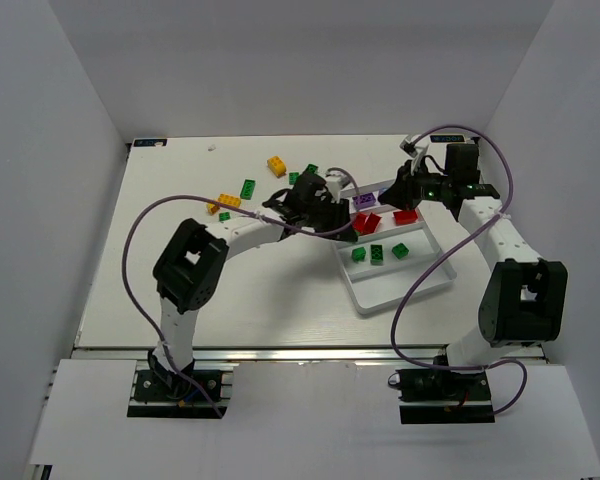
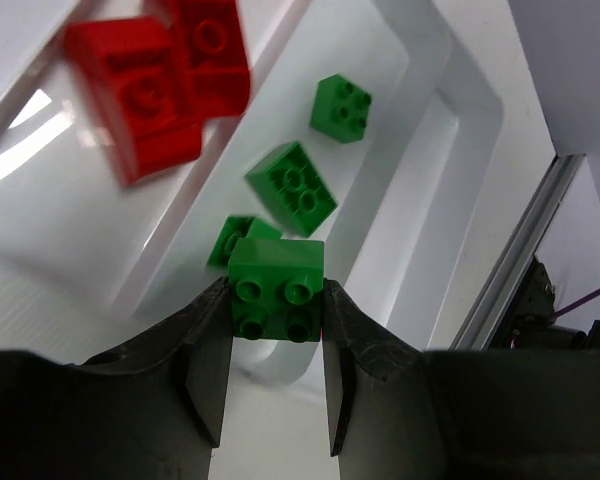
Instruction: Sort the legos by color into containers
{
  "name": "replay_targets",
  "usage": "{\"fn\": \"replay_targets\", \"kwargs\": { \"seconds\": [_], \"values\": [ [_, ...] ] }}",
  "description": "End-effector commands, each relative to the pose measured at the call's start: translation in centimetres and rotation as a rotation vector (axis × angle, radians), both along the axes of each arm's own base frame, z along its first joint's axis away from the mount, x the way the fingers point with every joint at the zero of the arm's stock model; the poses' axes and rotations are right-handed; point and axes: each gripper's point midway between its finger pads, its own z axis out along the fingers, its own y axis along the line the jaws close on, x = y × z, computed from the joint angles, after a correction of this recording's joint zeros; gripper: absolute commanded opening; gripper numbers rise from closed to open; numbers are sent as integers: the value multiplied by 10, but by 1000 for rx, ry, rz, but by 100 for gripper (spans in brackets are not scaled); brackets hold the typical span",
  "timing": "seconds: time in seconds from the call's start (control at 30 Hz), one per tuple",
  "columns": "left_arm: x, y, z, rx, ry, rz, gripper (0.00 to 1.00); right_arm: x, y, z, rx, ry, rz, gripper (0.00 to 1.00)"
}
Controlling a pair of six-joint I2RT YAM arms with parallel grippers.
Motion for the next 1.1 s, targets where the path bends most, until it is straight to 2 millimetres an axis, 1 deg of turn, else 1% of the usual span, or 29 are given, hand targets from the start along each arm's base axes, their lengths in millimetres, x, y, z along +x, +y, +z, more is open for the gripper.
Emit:
{"fn": "replay_targets", "kwargs": {
  "seconds": [0.0, 0.03, 0.07, 0.17, 0.2, 0.27, 0.3, 0.33, 0.37, 0.4, 0.43, 0.47, 0.5, 0.53, 0.63, 0.77, 0.83, 0.87, 0.93, 0.97, 1.03, 1.07],
  "values": [
    [-5, -30, 21, -40, -28, -92, 25, 1, -9, 24, 8, -75, -31, 16],
    [-9, -37, 19, -32, -27, -110, 28, 1, -12, 22, 7, -70, -39, 16],
    [-8, -46, 16, -22, -26, -127, 31, 1, -15, 22, 9, -70, -50, 17],
    [-6, -56, 14, -13, -27, -141, 36, 0, -18, 22, 15, -65, -56, 17],
    [-4, -63, 15, -14, -30, -146, 39, -1, -17, 22, 18, -62, -55, 17],
    [0, -68, 14, -12, -32, -143, 42, -2, -16, 23, 20, -64, -51, 18],
    [2, -74, 20, -27, -43, -145, 45, 1, -26, 24, 20, -64, -76, 18],
    [3, -77, 13, -20, -31, -148, 46, 2, -28, 24, 22, -66, -83, 18],
    [4, -80, 13, -25, -31, -153, 47, 2, -29, 26, 23, -68, -85, 18],
    [6, -86, 21, -43, -41, -156, 49, 3, -32, 27, 23, -71, -91, 18],
    [6, -88, 15, -41, -31, -160, 49, 3, -34, 28, 23, -74, -96, 18],
    [4, -93, 15, -49, -24, -170, 50, 4, -36, 29, 25, -75, -102, 18],
    [4, -95, 16, -56, -24, -172, 52, 4, -37, 30, 26, -77, -104, 18],
    [5, -98, 15, -59, -23, -173, 56, 5, -38, 30, 27, -77, -107, 18],
    [4, -103, 13, -66, -18, -177, 63, 5, -41, 32, 33, -78, -115, 19],
    [7, -105, 10, -63, -13, -161, 65, 6, -46, 34, 40, -76, -127, 19],
    [10, -106, 15, -69, -24, -150, 65, 5, -46, 34, 42, -75, -127, 20],
    [12, -107, 23, -77, -41, -145, 64, 5, -47, 34, 43, -75, -130, 20],
    [19, -104, 31, -65, -71, -107, 61, 4, -47, 35, 46, -75, -129, 20],
    [23, -100, 42, -62, -98, -90, 54, 5, -48, 36, 47, -77, -129, 22],
    [32, -89, 49, -43, -124, -41, 40, 4, -48, 37, 47, -80, -128, 25],
    [37, -78, 44, -23, -118, -14, 25, 5, -49, 36, 46, -79, -128, 30]
  ]
}}
